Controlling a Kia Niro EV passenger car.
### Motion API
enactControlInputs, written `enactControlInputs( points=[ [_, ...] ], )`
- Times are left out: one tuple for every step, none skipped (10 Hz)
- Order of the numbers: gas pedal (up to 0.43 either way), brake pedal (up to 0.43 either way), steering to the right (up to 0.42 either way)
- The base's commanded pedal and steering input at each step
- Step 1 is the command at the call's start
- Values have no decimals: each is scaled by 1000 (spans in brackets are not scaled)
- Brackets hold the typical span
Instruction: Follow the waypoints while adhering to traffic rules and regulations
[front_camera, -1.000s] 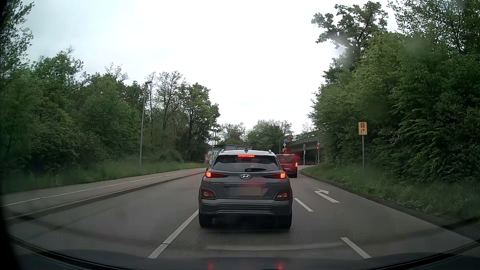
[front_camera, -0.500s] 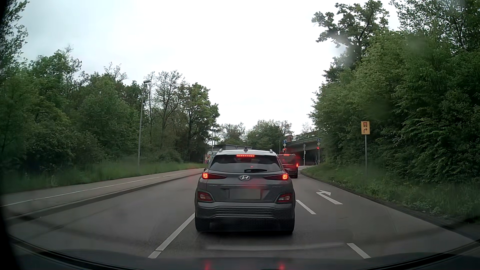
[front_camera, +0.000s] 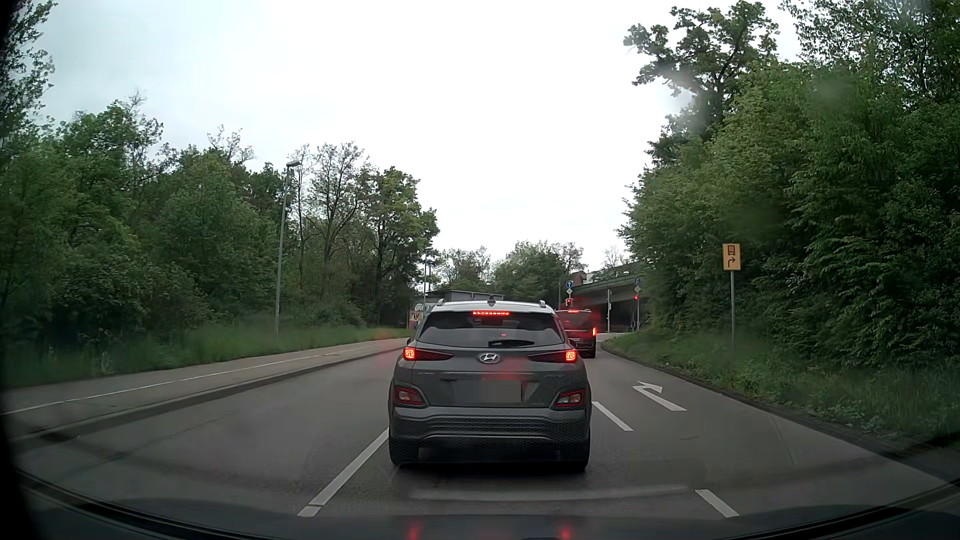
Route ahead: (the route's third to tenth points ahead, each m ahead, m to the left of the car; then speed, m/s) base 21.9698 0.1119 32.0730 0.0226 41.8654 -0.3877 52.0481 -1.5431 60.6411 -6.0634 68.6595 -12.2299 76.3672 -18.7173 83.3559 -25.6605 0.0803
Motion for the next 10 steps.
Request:
enactControlInputs(
  points=[
    [0,226,7],
    [0,238,7],
    [0,244,5],
    [0,244,2],
    [0,244,1],
    [0,250,1],
    [0,250,0],
    [0,250,-1],
    [0,250,-1],
    [0,250,-3]
  ],
)
